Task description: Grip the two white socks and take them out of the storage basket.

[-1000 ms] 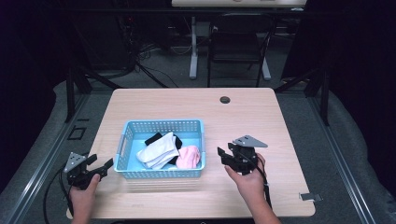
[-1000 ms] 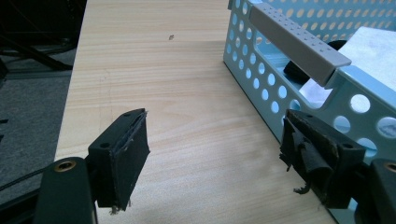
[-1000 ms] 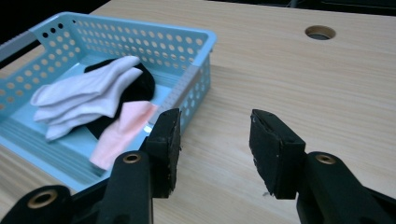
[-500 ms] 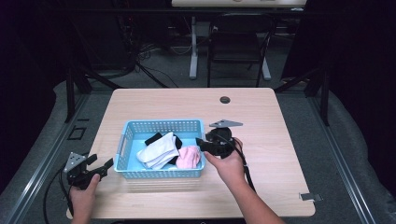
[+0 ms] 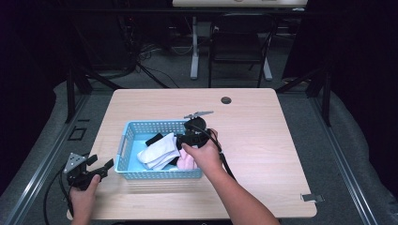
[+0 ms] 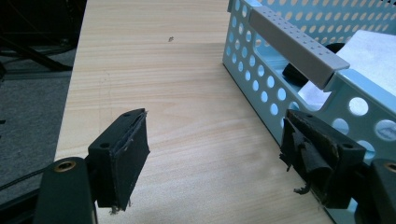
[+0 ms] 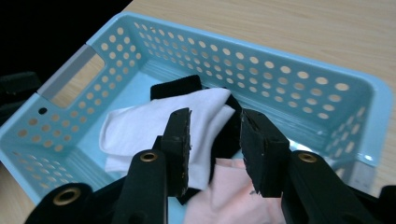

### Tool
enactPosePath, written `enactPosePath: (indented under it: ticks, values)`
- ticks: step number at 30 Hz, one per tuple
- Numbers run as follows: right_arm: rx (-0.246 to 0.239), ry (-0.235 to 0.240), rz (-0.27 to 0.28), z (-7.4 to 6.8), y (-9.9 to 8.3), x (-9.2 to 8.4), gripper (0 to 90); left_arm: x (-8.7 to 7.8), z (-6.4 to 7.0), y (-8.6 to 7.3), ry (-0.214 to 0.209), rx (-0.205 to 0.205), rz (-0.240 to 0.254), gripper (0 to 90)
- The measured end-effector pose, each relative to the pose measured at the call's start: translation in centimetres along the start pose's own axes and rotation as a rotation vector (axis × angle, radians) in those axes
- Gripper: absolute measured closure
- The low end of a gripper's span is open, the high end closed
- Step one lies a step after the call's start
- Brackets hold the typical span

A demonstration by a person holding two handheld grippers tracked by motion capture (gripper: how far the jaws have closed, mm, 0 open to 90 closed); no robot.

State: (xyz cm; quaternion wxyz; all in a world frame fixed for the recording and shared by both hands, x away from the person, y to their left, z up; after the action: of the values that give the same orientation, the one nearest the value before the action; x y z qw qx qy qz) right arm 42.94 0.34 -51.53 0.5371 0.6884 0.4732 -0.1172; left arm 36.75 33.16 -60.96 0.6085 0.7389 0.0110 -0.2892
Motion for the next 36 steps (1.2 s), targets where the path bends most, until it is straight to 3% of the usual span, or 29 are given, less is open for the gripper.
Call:
enactPosePath:
  ticks: [5, 8, 17, 23, 25, 29, 31, 36]
  values:
    - [0.041, 0.005, -0.025, -0.3, 0.4, 1.5, 65.5, 0.0, 0.0, 0.0, -0.001, 0.002, 0.001, 23.2]
    - [0.099, 0.035, -0.048, -0.6, 0.8, 2.4, 65.7, 0.0, 0.0, 0.0, -0.001, 0.000, 0.001, 23.2]
    - [0.170, 0.019, -0.117, -0.3, 0.6, 4.9, 65.7, 0.1, 0.0, 0.0, -0.003, 0.001, 0.000, 23.2]
    - [0.211, -0.012, -0.233, -0.1, -0.5, 6.6, 67.0, 0.1, 0.0, 0.0, -0.004, 0.000, 0.002, 23.1]
    - [0.267, 0.000, -0.247, 0.0, -0.5, 7.4, 67.0, 0.1, 0.0, 0.0, -0.005, 0.001, 0.003, 23.1]
    - [0.297, 0.007, -0.272, 0.1, -0.7, 8.0, 67.9, 0.1, 0.0, 0.0, -0.005, 0.001, 0.003, 23.2]
    - [0.306, 0.010, -0.277, 0.2, -0.9, 8.3, 75.0, 0.1, 0.0, 0.0, -0.005, 0.000, 0.004, 23.2]
    - [0.279, 0.002, -0.283, 0.2, -1.1, 8.3, 85.2, 0.1, 0.0, 0.0, -0.004, -0.001, 0.004, 23.1]
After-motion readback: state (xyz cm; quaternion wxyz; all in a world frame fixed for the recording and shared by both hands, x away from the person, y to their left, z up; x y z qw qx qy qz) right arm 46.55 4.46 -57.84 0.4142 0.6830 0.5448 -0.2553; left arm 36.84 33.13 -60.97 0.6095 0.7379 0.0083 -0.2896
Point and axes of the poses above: each handheld gripper's, and its own axes: x roughly forward along the jaws, y roughly out of its top, z roughly to its right, the point moved 7 cm from there along x, roughly forward along the jaws, and after that the axes turned 14 degrees about x, right-handed, at the moved point
